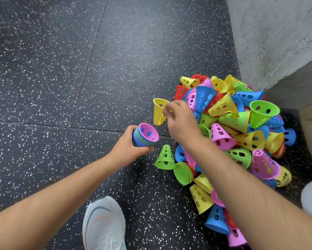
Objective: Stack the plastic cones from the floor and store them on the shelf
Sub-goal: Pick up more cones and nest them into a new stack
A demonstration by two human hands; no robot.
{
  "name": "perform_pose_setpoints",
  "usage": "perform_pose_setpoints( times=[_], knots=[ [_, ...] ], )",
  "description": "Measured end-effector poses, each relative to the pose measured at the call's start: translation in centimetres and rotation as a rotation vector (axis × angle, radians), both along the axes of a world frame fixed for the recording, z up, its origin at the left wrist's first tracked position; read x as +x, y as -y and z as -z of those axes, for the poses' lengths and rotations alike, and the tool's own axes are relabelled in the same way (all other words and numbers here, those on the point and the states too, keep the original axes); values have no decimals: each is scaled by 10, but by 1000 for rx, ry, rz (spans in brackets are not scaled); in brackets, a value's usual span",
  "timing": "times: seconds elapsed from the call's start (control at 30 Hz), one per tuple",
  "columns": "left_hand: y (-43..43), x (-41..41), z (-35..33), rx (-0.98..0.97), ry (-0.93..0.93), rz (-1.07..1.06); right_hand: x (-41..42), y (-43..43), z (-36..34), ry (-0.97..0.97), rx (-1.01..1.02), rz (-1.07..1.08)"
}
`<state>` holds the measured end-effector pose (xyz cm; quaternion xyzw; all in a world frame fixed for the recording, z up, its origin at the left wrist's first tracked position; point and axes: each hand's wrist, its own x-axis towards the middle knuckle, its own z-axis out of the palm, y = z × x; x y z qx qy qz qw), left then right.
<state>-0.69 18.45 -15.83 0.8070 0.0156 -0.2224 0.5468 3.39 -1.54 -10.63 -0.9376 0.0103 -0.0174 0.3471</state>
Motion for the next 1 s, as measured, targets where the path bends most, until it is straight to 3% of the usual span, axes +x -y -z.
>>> perform_pose_setpoints(
  times=[0.13, 0.33, 0.43, 0.53, 0.7, 0.87, 1.0],
  knots=[
    [2, -18, 0, -21, 10, 8, -49, -5, -13, 61, 58, -34],
    [3, -45, 6, -46, 11, 43, -106, -10, 2, -183, 17, -193],
    [2, -58, 11, -12, -5, 71, -124, -5, 5, -219, 41, -96],
    [4, -65, 14, 29, -6, 97, -132, 4, 12, -87, -175, -104],
    [4, -71, 17, 53, -15, 138, -138, 3, 17, -264, -449, -283],
    [6, -73, 18, 64, -13, 195, -141, 2, 17, -303, -461, -280],
    [3, -74, 19, 56, -22, 184, -143, -1, -1, -130, -438, -153]
  ],
)
